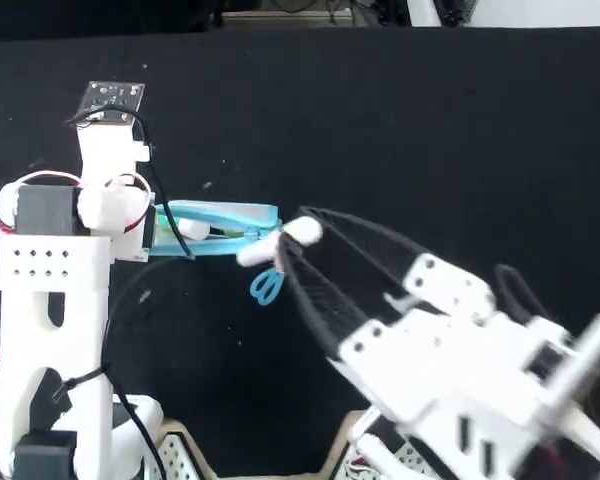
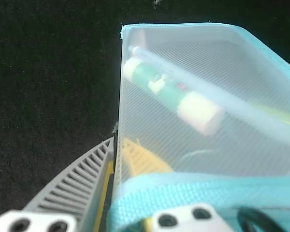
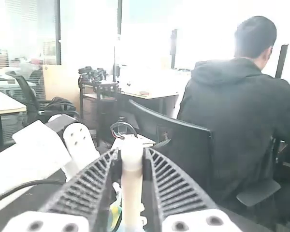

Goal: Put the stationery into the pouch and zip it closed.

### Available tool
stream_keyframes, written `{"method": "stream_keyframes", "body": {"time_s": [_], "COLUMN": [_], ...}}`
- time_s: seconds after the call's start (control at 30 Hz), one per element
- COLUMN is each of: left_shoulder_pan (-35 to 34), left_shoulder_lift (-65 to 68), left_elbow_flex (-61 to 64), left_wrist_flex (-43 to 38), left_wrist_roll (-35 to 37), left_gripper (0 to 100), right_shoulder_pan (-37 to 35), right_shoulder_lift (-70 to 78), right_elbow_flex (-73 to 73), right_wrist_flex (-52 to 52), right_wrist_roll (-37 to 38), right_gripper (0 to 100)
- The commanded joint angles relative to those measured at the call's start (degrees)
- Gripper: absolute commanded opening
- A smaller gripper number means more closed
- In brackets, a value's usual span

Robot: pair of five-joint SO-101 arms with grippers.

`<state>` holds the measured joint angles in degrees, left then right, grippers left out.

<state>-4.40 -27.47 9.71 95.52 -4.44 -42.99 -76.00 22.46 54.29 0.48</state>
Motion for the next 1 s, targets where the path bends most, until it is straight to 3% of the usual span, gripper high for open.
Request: {"method": "stream_keyframes", "body": {"time_s": [0.0,0.43,0.7,0.97], "left_shoulder_pan": [0.5,0.5,0.5,0.5], "left_shoulder_lift": [0.4,0.4,0.4,0.4], "left_elbow_flex": [1.3,1.3,1.3,1.3], "left_wrist_flex": [0.5,0.5,0.5,0.4], "left_wrist_roll": [-0.5,-0.5,-0.5,-0.5], "left_gripper": [3,3,3,3], "right_shoulder_pan": [-1.0,-0.6,-1.0,-1.0], "right_shoulder_lift": [-0.2,-0.2,-0.2,-0.2], "right_elbow_flex": [7.5,24.4,30.7,34.1], "right_wrist_flex": [-9.8,-20.9,-15.8,-11.0], "right_wrist_roll": [-0.6,-0.3,-0.2,3.8], "right_gripper": [1.1,1.1,1.8,9.0]}}
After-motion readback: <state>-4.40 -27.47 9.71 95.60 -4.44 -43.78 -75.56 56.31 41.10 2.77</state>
